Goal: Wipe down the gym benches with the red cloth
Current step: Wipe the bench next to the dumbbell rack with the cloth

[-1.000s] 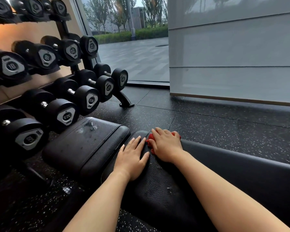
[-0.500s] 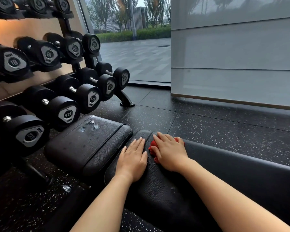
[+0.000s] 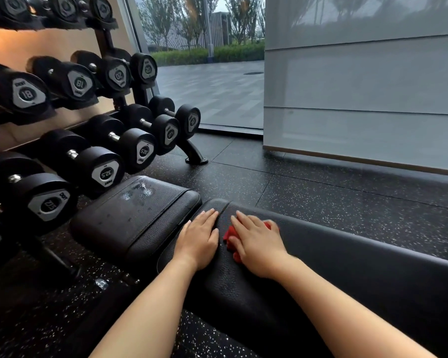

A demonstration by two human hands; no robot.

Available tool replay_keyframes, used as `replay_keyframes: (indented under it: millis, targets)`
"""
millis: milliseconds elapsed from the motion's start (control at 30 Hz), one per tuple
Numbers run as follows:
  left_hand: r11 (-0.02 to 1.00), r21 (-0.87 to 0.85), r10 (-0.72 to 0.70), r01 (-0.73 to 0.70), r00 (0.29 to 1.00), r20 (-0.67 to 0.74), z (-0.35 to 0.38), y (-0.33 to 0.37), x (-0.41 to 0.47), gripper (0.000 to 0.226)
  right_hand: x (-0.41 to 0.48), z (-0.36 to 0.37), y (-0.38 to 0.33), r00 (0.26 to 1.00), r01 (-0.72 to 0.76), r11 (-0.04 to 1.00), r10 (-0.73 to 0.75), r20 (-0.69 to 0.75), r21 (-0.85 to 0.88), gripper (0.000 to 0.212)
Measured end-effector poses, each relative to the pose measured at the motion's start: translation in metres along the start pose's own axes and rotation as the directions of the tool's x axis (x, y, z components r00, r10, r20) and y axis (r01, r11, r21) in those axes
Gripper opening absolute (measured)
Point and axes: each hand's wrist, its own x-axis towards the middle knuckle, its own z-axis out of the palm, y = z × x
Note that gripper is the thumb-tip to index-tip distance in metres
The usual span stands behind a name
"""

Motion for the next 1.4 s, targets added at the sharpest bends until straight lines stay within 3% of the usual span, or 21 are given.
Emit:
replay_keyframes:
  millis: [67,167,233,300,367,433,567,700,833,900,1033,1400]
  targets:
    - [1.0,0.008,-0.009,0.008,1.0,0.019,-0.003,0.002,-0.002,0.054,-0.04,0.004,-0.001,0.998,0.029,0.999,-0.031,-0.063,-0.035,0.067]
    - [1.0,0.012,-0.021,0.021,0.998,0.059,-0.005,0.003,-0.003,0.057,-0.085,0.015,-0.001,0.986,0.056,0.998,-0.061,-0.157,-0.038,0.053]
    - [0.999,0.022,-0.035,0.033,0.996,0.078,-0.005,0.005,-0.002,0.057,-0.087,0.014,0.0,0.994,0.047,0.999,-0.045,-0.098,0.02,0.051]
    - [0.999,0.017,-0.042,0.04,0.996,0.081,-0.006,0.007,-0.003,0.056,-0.07,0.011,0.001,0.992,0.026,1.0,-0.025,-0.127,0.004,0.053]
    - [0.999,0.033,-0.038,0.035,0.996,0.081,-0.006,0.005,-0.008,0.055,-0.047,0.001,-0.004,0.996,0.025,1.0,-0.025,-0.085,0.006,0.065]
    - [0.997,0.068,-0.034,0.028,0.996,0.088,-0.005,0.001,-0.017,0.055,-0.03,-0.003,-0.008,1.0,0.023,0.999,-0.023,0.017,0.049,0.067]
    - [0.994,0.104,-0.05,0.042,0.996,0.072,-0.004,0.0,-0.031,0.055,-0.034,0.005,-0.009,1.0,0.025,0.999,-0.024,-0.016,0.035,0.084]
    - [0.992,0.12,-0.056,0.048,0.996,0.065,-0.004,0.002,-0.032,0.055,-0.047,0.014,-0.006,0.995,0.014,1.0,-0.012,-0.101,0.018,0.059]
    - [0.995,0.095,-0.025,0.015,0.994,0.102,-0.007,-0.003,-0.027,0.057,-0.033,0.007,-0.009,0.997,0.067,0.997,-0.065,-0.041,0.042,0.091]
    - [0.996,0.084,0.007,-0.016,0.994,0.108,-0.01,-0.012,-0.02,0.057,-0.016,0.006,-0.011,0.997,0.058,0.997,-0.055,-0.045,0.052,0.095]
    - [0.984,0.175,0.009,-0.026,0.996,0.094,-0.028,-0.042,0.0,0.056,0.026,0.011,-0.025,0.999,0.01,0.999,-0.008,-0.046,0.045,0.059]
    - [0.959,0.242,0.111,-0.147,0.981,0.157,-0.049,-0.108,0.06,0.054,0.119,0.019,-0.048,0.977,-0.194,0.981,0.194,-0.091,0.014,0.052]
